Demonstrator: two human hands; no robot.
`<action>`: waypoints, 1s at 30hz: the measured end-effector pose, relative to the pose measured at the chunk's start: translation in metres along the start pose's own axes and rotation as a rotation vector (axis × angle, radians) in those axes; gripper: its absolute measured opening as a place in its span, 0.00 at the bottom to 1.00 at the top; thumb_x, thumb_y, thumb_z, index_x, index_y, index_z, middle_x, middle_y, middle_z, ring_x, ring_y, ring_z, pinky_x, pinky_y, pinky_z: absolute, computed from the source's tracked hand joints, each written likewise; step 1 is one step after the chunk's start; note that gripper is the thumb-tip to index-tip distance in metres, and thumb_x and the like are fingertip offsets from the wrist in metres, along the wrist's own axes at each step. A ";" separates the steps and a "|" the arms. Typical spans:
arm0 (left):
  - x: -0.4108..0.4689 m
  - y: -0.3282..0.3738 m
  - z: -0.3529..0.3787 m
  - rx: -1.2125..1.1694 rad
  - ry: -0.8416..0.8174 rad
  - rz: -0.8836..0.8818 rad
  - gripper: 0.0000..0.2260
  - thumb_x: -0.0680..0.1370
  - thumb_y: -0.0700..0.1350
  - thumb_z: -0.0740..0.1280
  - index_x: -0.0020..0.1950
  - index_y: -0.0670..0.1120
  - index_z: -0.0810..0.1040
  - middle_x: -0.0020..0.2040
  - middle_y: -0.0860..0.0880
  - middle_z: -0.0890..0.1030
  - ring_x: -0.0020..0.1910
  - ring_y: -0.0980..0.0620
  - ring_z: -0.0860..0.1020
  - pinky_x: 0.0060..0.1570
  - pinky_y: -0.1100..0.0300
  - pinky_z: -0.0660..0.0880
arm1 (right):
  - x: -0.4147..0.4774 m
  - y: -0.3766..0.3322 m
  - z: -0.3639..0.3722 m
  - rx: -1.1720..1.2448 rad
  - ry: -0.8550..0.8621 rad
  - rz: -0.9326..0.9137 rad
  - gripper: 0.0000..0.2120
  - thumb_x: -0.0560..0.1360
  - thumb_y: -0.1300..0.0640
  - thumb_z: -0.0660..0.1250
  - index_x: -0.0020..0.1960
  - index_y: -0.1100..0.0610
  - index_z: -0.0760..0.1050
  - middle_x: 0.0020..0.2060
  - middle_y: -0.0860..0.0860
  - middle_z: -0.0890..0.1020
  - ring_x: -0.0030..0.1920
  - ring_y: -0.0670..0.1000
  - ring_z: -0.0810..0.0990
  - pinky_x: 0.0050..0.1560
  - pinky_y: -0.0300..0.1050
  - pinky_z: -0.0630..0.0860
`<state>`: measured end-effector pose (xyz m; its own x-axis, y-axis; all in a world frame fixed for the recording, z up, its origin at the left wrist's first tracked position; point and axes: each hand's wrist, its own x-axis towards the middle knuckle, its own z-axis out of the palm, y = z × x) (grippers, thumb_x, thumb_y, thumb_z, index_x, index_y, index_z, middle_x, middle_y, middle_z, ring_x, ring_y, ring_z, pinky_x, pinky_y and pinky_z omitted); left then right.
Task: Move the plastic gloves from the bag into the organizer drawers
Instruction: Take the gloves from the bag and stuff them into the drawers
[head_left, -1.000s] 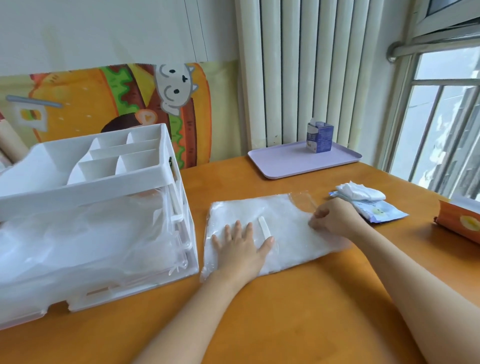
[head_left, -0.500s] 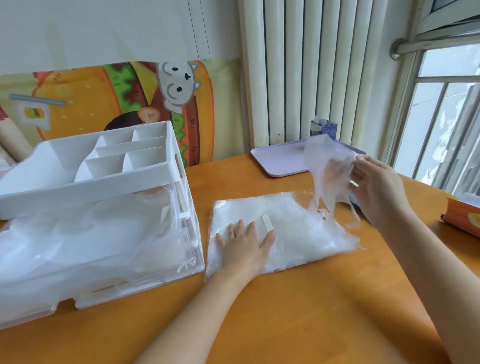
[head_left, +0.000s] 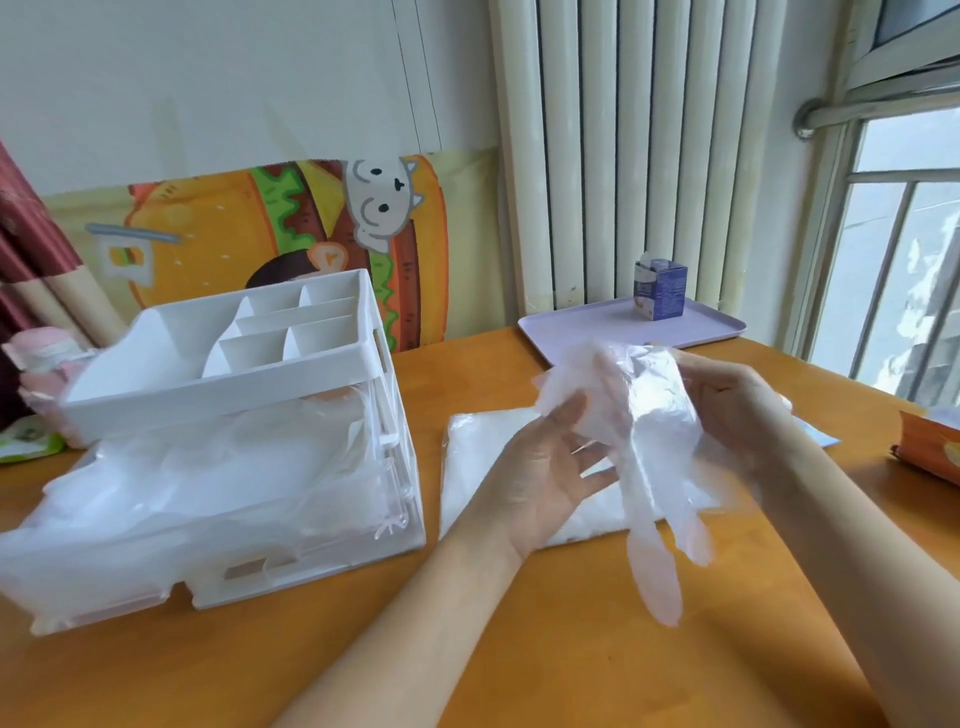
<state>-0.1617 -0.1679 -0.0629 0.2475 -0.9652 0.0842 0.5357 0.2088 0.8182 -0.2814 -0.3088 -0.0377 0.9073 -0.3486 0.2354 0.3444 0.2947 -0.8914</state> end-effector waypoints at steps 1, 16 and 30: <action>-0.002 0.002 0.006 0.057 0.048 0.032 0.16 0.67 0.46 0.77 0.53 0.45 0.81 0.45 0.48 0.82 0.45 0.52 0.81 0.48 0.57 0.78 | 0.002 0.002 -0.006 0.027 -0.030 -0.001 0.18 0.61 0.55 0.74 0.48 0.61 0.79 0.42 0.58 0.81 0.41 0.56 0.81 0.45 0.45 0.78; -0.101 0.076 0.046 1.285 0.200 0.232 0.11 0.71 0.48 0.75 0.49 0.47 0.78 0.35 0.46 0.77 0.33 0.56 0.73 0.37 0.59 0.71 | -0.022 0.006 0.018 -0.283 -0.133 0.162 0.35 0.69 0.43 0.73 0.69 0.61 0.69 0.64 0.57 0.77 0.66 0.57 0.74 0.66 0.53 0.72; -0.175 0.133 0.040 1.341 0.409 0.170 0.20 0.67 0.50 0.78 0.54 0.55 0.74 0.26 0.60 0.75 0.25 0.63 0.71 0.28 0.72 0.66 | -0.017 -0.037 0.195 -1.101 -0.271 -0.085 0.11 0.73 0.54 0.72 0.44 0.63 0.78 0.35 0.56 0.83 0.34 0.46 0.76 0.37 0.37 0.70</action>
<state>-0.1662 0.0223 0.0542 0.5681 -0.7822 0.2559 -0.6303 -0.2136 0.7464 -0.2626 -0.1402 0.0670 0.9595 -0.0870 0.2679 0.1291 -0.7095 -0.6928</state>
